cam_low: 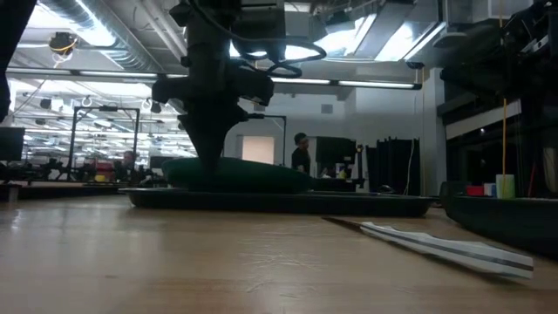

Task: Set up tray
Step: Put the green plate on the green serving tray below the blue mug

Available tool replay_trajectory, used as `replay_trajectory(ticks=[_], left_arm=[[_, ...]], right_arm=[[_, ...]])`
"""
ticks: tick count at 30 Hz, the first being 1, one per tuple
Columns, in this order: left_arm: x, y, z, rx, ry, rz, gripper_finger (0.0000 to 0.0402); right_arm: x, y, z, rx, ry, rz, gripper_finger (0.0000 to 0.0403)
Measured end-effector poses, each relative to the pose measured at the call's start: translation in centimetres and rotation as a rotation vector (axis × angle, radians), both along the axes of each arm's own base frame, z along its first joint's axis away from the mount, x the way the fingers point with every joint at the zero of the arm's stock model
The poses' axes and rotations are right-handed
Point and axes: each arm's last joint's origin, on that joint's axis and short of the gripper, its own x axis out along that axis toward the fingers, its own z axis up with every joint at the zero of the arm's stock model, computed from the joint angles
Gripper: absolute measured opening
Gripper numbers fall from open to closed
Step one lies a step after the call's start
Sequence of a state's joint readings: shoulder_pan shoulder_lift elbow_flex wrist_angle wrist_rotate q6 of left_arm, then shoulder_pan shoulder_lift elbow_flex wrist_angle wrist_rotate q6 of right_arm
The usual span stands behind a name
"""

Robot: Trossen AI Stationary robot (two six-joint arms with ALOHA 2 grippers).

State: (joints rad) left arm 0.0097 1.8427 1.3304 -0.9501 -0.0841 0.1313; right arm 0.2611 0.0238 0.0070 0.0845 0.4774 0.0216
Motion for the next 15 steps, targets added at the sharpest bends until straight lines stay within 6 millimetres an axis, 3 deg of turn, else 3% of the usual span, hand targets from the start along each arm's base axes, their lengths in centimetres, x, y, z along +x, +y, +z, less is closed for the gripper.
replay_trajectory(ticks=[15], left_arm=[[-0.03, -0.29, -0.04, -0.006, 0.003, 0.008, 0.0068]], right_arm=[[0.00, 0.00, -0.01, 0.026, -0.005, 0.001, 0.0010]])
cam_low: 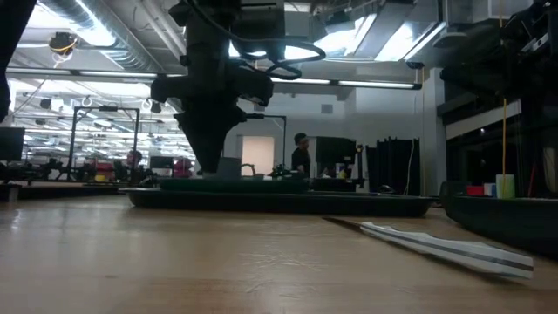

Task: Set up tray
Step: Put the green plate on the green serving tray below the blue mug, then put the blue bowl on the green plate

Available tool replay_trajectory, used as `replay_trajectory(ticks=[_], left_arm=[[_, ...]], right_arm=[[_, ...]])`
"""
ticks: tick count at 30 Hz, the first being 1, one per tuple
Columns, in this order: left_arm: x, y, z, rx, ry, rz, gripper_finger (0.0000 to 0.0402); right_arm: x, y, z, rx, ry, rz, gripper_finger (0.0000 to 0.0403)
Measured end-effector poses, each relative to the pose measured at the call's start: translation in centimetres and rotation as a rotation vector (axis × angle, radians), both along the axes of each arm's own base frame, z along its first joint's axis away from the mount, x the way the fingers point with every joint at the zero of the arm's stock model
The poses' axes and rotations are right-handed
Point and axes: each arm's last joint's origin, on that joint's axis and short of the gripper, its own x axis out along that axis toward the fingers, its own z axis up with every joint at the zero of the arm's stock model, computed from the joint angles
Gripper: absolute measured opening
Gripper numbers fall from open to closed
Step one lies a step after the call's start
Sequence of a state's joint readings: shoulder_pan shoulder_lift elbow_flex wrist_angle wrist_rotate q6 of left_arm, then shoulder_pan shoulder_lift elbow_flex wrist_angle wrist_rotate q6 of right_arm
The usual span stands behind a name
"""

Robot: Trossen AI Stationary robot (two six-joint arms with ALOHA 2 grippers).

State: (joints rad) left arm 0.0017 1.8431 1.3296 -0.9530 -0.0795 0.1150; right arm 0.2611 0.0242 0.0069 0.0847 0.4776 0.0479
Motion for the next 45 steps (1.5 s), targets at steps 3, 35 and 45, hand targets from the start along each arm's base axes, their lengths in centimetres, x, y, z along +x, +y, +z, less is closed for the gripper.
replay_trajectory(ticks=[3, 35, 45], left_arm=[[0.0, 0.0, 0.0, -0.011, 0.002, -0.001, 0.0082], [-8.7, -7.6, 7.8, -0.063, -0.089, 0.391, 0.0004], [-9.8, -10.8, 7.8, -0.080, -0.104, 0.480, 0.0001]], right_arm=[[0.0, 0.0, 0.0, 0.000, -0.001, 0.000, 0.0010], [0.0, -0.1, 0.0, 0.001, 0.000, -0.027, 0.0010], [0.0, -0.1, 0.0, 0.001, 0.000, -0.020, 0.0010]])
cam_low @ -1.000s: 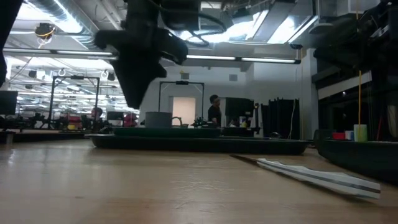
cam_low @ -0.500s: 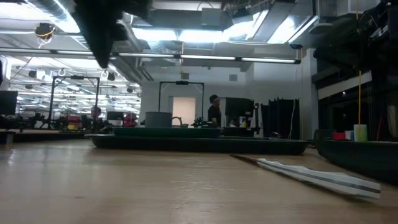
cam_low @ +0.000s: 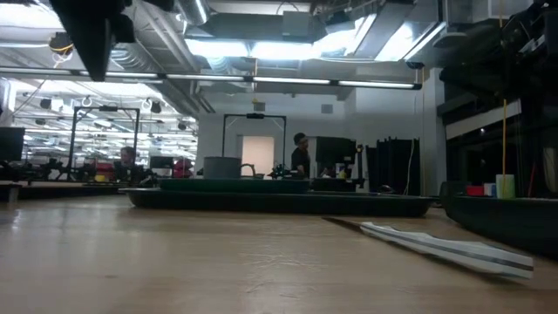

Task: Set up tray
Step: Put the blue bowl on the green plate

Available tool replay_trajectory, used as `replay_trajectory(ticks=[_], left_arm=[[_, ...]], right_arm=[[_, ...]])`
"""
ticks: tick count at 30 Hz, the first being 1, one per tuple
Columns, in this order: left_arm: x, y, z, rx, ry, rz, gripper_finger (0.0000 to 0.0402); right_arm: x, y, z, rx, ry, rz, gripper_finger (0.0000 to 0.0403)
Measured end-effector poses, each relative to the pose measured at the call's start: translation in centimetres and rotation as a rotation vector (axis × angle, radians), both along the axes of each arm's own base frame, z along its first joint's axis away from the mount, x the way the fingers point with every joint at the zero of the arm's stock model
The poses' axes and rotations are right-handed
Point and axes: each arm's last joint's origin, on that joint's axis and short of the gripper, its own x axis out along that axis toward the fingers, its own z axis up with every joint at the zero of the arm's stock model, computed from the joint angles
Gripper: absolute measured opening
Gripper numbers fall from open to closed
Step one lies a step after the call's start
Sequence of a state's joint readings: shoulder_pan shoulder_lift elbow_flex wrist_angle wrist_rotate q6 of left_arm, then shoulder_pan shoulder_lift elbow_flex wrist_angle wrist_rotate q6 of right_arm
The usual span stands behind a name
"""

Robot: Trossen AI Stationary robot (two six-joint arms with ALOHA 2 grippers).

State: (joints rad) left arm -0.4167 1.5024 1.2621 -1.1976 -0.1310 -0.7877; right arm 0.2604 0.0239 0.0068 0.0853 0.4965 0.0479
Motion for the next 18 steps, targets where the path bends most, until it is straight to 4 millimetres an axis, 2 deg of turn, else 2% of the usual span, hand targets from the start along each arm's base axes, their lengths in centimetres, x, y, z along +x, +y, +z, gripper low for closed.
replay_trajectory(ticks=[5, 10, 18], left_arm=[[-0.5, -1.1, 0.0, 0.000, -0.011, 0.028, 0.0004], [-0.7, -1.6, 0.1, 0.062, -0.070, 0.127, 0.0015], [-1.1, -2.2, 0.0, -0.022, -0.069, 0.338, 0.0045]], right_arm=[[0.0, 0.0, 0.0, -0.005, 0.001, 0.000, 0.0010], [0.0, 0.0, 0.0, -0.004, 0.001, 0.000, 0.0010], [0.0, 0.0, 0.0, -0.005, 0.001, 0.000, 0.0010]])
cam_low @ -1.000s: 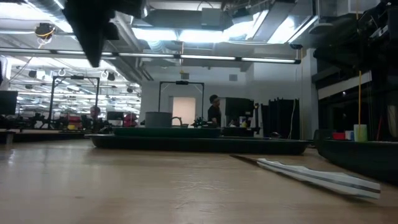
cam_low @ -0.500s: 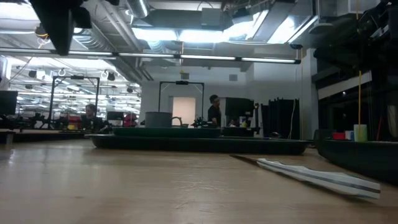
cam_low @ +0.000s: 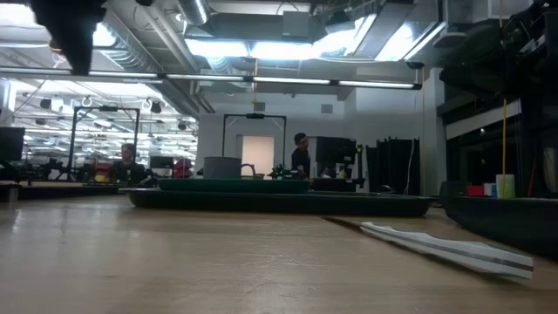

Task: Set up tray
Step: Put the blue bowl on the green plate

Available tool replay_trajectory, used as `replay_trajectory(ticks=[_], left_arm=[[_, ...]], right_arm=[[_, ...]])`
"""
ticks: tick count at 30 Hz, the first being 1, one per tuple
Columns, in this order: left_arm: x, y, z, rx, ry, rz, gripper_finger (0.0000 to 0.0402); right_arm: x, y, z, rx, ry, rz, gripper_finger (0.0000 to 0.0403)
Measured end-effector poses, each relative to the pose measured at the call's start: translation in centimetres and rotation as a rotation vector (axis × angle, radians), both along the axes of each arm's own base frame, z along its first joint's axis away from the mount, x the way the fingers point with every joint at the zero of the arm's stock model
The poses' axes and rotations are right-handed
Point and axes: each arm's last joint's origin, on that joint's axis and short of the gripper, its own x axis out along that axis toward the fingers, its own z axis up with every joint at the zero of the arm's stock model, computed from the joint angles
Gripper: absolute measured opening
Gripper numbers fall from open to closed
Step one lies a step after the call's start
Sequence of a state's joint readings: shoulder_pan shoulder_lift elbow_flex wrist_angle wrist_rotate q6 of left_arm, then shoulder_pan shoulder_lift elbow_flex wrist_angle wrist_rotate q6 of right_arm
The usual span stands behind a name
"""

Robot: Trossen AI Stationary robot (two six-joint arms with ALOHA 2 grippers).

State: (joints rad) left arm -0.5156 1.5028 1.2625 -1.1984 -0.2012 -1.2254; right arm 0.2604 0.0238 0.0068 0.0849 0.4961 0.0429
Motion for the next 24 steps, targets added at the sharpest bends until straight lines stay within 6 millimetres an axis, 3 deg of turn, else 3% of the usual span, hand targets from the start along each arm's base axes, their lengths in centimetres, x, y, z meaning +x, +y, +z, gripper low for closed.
replay_trajectory(ticks=[13, 24], left_arm=[[-1.3, -2.1, 0.0, -0.117, -0.004, 0.307, 0.0101], [-1.8, -4.1, -1.4, -0.128, 0.041, 0.452, 0.0114]], right_arm=[[0.0, 0.0, 0.0, -0.028, 0.007, -0.002, 0.0010], [0.0, 0.0, 0.0, -0.024, 0.006, -0.001, 0.0010]])
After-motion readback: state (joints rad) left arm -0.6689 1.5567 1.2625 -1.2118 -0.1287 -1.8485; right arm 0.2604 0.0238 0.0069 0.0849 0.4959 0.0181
